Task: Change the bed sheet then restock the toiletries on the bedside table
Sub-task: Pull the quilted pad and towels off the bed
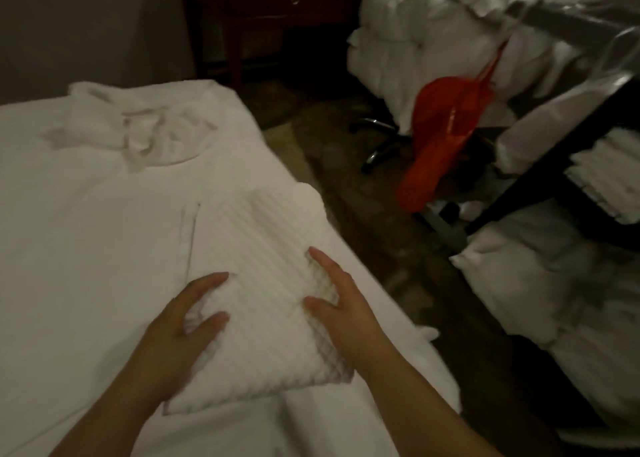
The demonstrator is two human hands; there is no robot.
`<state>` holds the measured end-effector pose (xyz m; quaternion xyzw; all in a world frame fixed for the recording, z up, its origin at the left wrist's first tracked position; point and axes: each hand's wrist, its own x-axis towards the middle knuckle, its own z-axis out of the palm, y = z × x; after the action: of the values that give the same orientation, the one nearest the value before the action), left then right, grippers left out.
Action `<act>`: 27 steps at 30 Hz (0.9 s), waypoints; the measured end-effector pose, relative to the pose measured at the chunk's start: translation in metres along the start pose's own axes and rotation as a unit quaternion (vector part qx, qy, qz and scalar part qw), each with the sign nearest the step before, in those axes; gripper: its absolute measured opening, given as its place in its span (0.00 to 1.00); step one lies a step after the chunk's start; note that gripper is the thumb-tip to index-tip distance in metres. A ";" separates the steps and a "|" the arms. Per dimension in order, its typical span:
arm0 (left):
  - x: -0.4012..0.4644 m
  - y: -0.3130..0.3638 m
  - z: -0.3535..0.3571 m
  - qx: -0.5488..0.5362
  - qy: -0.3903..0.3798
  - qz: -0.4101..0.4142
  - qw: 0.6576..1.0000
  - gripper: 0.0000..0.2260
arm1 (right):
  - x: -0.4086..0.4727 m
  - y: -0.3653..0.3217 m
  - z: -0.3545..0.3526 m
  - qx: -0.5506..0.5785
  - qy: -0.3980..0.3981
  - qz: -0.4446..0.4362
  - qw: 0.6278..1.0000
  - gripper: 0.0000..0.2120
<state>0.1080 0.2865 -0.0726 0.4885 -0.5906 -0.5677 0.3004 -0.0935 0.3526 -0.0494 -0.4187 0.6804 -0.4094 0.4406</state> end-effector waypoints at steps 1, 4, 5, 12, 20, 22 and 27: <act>0.012 0.011 0.032 0.026 -0.016 0.021 0.999 0.20 | 0.003 0.008 -0.035 0.004 0.010 0.008 1.000 0.27; 0.043 0.046 0.137 0.052 -0.028 0.041 0.997 0.28 | 0.010 0.027 -0.145 0.014 0.025 0.035 0.999 0.25; 0.053 0.056 0.172 0.050 -0.025 0.051 0.997 0.28 | 0.018 0.036 -0.183 0.010 0.029 0.042 0.999 0.24; 0.112 0.115 0.391 0.054 -0.119 0.077 0.988 0.23 | 0.024 0.089 -0.401 0.003 0.117 0.041 0.992 0.21; 0.192 0.183 0.544 0.117 -0.292 0.098 0.944 0.17 | 0.021 0.127 -0.533 0.078 0.301 0.035 0.950 0.22; 0.211 0.207 0.579 0.127 -0.352 0.137 0.917 0.17 | 0.017 0.128 -0.560 0.103 0.367 0.032 0.924 0.22; 0.226 0.270 0.682 0.149 -0.496 0.190 0.834 0.16 | -0.015 0.141 -0.616 0.188 0.533 0.000 0.825 0.20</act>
<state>-0.6532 0.3027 0.0236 0.0581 -0.8189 -0.5709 -0.0073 -0.6992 0.5267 -0.0054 -0.0443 0.7189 -0.6891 0.0792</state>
